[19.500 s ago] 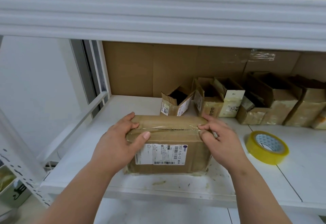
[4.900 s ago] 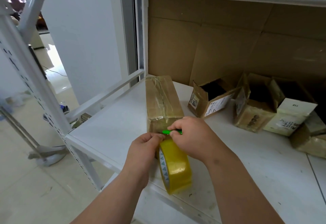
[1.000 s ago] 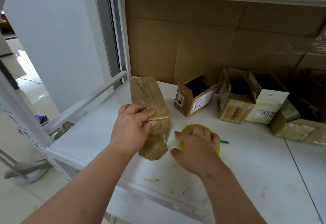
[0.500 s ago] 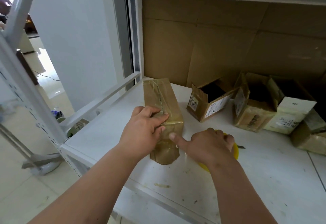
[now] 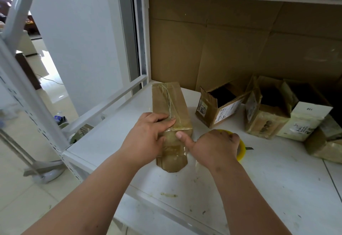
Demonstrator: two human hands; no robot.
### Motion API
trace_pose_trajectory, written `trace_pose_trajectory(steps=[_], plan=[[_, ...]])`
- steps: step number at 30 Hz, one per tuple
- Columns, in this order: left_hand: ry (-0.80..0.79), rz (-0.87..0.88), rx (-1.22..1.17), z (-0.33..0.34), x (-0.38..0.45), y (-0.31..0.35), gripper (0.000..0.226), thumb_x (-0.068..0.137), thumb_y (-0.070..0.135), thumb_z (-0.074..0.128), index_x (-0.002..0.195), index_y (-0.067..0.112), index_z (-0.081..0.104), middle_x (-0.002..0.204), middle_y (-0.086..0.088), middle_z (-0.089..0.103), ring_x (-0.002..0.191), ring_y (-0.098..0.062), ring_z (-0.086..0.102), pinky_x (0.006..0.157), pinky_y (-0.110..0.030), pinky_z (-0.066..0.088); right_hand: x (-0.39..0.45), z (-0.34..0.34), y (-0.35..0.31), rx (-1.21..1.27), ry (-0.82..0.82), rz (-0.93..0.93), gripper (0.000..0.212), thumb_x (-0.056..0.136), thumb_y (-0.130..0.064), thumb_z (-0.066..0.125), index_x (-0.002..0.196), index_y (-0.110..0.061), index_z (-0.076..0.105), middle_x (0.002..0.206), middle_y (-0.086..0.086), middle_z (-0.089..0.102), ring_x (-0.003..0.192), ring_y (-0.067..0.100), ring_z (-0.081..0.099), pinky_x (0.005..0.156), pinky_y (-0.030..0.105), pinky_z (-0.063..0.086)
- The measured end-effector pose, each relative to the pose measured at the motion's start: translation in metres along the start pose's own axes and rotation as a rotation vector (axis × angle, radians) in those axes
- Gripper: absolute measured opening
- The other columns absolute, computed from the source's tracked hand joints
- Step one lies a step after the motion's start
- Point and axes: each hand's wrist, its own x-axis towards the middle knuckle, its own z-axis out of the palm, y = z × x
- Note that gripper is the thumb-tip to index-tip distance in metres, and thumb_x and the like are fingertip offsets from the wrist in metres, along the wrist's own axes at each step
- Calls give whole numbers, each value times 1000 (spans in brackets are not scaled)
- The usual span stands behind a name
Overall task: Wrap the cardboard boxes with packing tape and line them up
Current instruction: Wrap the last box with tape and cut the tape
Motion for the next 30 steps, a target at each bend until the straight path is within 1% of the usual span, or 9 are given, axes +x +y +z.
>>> trace_pose_trajectory(steps=[4, 8, 12, 15, 19, 22, 26, 28, 30], plan=[[83, -38, -2, 7, -3, 6, 50, 82, 26, 79, 130, 29, 64, 135, 8, 57, 128, -16, 42, 104, -23, 33, 3, 2, 0, 9, -3, -3, 112, 62, -97, -7, 86, -18, 70, 101, 6, 66, 110, 30, 55, 100, 50, 26], [56, -46, -8, 6, -2, 6, 51, 85, 17, 75, 133, 29, 62, 138, 8, 55, 130, -15, 38, 103, -20, 27, 1, 4, 13, -22, -33, -78, 76, 73, -91, 20, 68, -26, 59, 93, -1, 62, 106, 24, 54, 102, 48, 26], [20, -18, 42, 2, -7, 6, 60, 87, 18, 71, 143, 30, 52, 146, 7, 48, 136, -18, 36, 110, -20, 21, -8, -4, 29, 114, -174, -185, 43, 87, -62, 43, 103, -32, 69, 116, -3, 58, 119, 21, 49, 112, 45, 24], [117, -38, 172, 8, -15, 17, 71, 82, 21, 73, 148, 23, 45, 143, -6, 50, 134, -28, 36, 113, -34, 23, -10, -2, 40, 182, -251, -212, 33, 91, -40, 53, 123, -38, 60, 136, -3, 52, 131, 23, 43, 119, 43, 16], [340, 85, 132, 18, -23, 41, 51, 74, 18, 66, 125, 15, 65, 122, -8, 58, 112, -29, 46, 96, -41, 34, -15, 14, 44, 202, -90, -234, 18, 97, -36, 48, 106, -40, 63, 108, -6, 60, 114, 19, 56, 118, 44, 16], [160, 125, 57, 31, -31, 52, 40, 75, 35, 62, 113, 22, 67, 111, 3, 58, 101, -22, 52, 85, -38, 43, -17, 20, 48, 265, 19, -237, 16, 98, -37, 48, 101, -38, 64, 105, -8, 54, 103, 18, 58, 111, 42, 26], [-139, -65, 12, 41, -32, 69, 63, 77, 65, 56, 130, 30, 56, 123, 11, 56, 117, -16, 48, 96, -32, 39, -18, 10, 60, 411, 108, -286, 14, 98, -36, 49, 86, -39, 55, 96, -9, 49, 91, 16, 56, 95, 36, 39], [-178, -155, -93, 40, -26, 79, 59, 82, 60, 66, 132, 31, 54, 123, 14, 57, 117, -11, 49, 98, -28, 40, -21, 4, 66, 507, 144, -328, 19, 97, -34, 53, 79, -40, 50, 88, -12, 49, 80, 6, 50, 92, 35, 39], [-166, -231, -208, 37, -21, 89, 36, 85, 49, 70, 117, 34, 61, 110, 17, 62, 103, -7, 57, 86, -22, 46, -26, 1, 69, 613, 149, -357, 23, 96, -31, 56, 75, -39, 51, 85, -14, 51, 73, 2, 48, 87, 33, 39]])
